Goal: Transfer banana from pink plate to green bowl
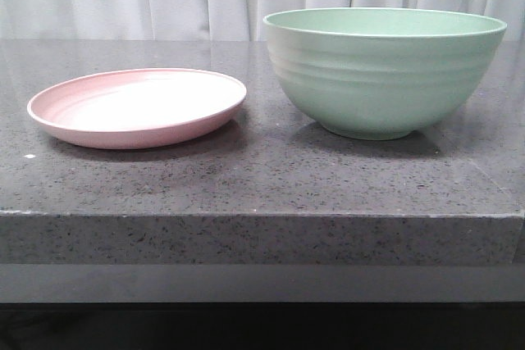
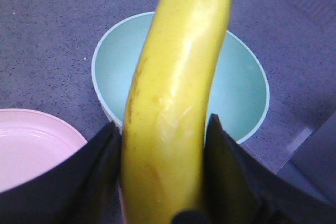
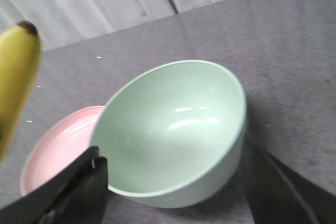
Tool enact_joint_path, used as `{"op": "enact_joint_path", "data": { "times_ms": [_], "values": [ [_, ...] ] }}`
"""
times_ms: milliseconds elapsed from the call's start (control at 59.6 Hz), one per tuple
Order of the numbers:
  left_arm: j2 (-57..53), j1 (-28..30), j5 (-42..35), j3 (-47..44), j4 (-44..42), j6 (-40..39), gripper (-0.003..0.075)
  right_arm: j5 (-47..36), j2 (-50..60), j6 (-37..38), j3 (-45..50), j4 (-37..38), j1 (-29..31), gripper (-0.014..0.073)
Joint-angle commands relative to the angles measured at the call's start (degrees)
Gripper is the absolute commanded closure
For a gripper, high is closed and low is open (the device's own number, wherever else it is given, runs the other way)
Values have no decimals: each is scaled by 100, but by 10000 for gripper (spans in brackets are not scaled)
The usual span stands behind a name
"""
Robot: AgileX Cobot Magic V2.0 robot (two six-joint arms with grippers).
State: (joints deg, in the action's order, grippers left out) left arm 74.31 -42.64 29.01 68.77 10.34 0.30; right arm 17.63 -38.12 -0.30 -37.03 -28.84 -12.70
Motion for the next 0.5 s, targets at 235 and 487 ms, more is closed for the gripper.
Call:
{"op": "enact_joint_path", "data": {
  "times_ms": [235, 487],
  "values": [
    [-184, -52, -449, 203, 86, 3, 479, -1237, -1649, -72, -1335, -766, -1475, 53],
    [-124, -52, -449, 203, 86, 3, 479, -1269, -2680, -67, -2271, -956, -1770, 53]
  ]
}}
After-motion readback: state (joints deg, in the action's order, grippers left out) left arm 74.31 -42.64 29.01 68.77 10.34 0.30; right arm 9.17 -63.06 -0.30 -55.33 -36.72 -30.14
